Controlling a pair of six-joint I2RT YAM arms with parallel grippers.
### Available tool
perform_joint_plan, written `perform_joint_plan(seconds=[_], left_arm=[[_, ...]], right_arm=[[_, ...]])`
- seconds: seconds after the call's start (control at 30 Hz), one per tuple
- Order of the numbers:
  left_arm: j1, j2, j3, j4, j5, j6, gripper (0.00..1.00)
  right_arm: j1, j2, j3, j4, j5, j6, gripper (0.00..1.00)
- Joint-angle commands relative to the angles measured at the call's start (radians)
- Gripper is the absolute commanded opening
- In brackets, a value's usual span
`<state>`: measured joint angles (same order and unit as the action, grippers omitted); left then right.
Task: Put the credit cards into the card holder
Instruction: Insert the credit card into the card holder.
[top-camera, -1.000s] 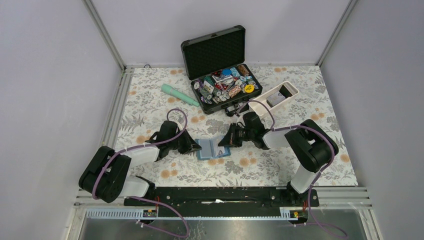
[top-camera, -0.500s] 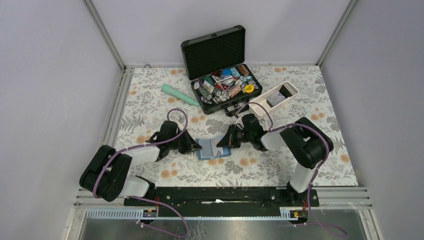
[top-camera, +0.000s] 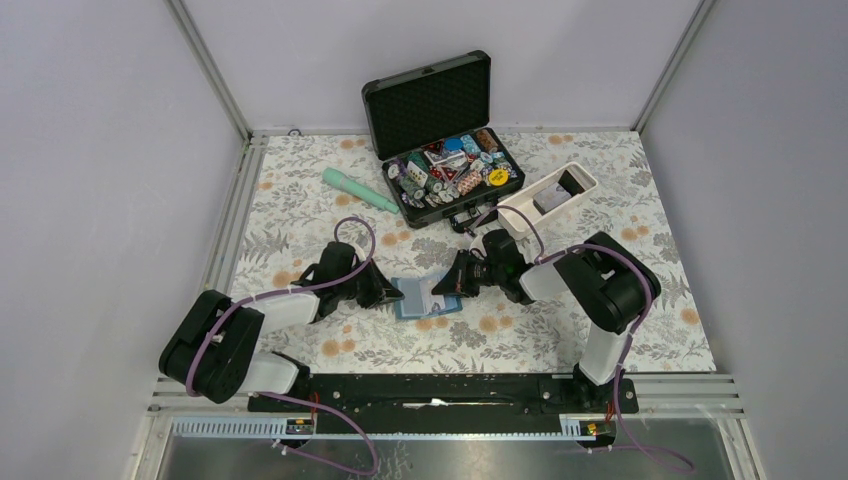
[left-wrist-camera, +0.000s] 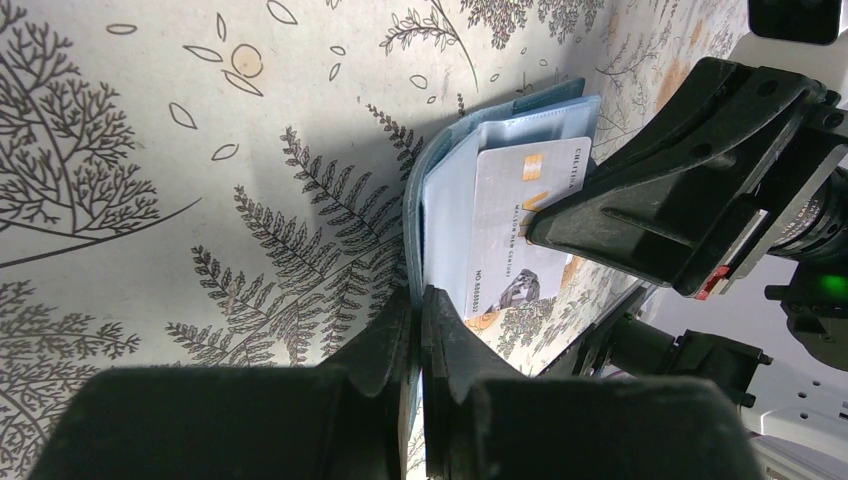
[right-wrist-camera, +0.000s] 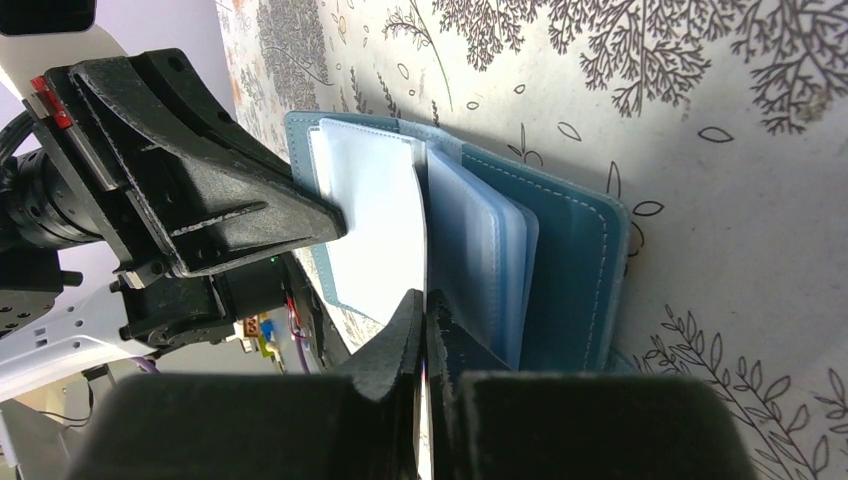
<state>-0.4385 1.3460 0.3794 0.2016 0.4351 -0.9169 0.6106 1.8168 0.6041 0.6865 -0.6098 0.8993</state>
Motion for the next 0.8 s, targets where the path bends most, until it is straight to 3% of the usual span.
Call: perform_joint_plan(seconds=[0.0,0.77], left_arm=[[-0.003,0.007,-0.008,0.033,0.014,0.015,0.00],[-0.003,-0.003,-0.004,0.024,0.020,0.018,0.00]], right_arm=[[0.020,0.029,-0.010,0.011,0.044,-0.009,0.00],[0.044,-0.010,-0.035,-0.009,0.144,-0.027,0.00]])
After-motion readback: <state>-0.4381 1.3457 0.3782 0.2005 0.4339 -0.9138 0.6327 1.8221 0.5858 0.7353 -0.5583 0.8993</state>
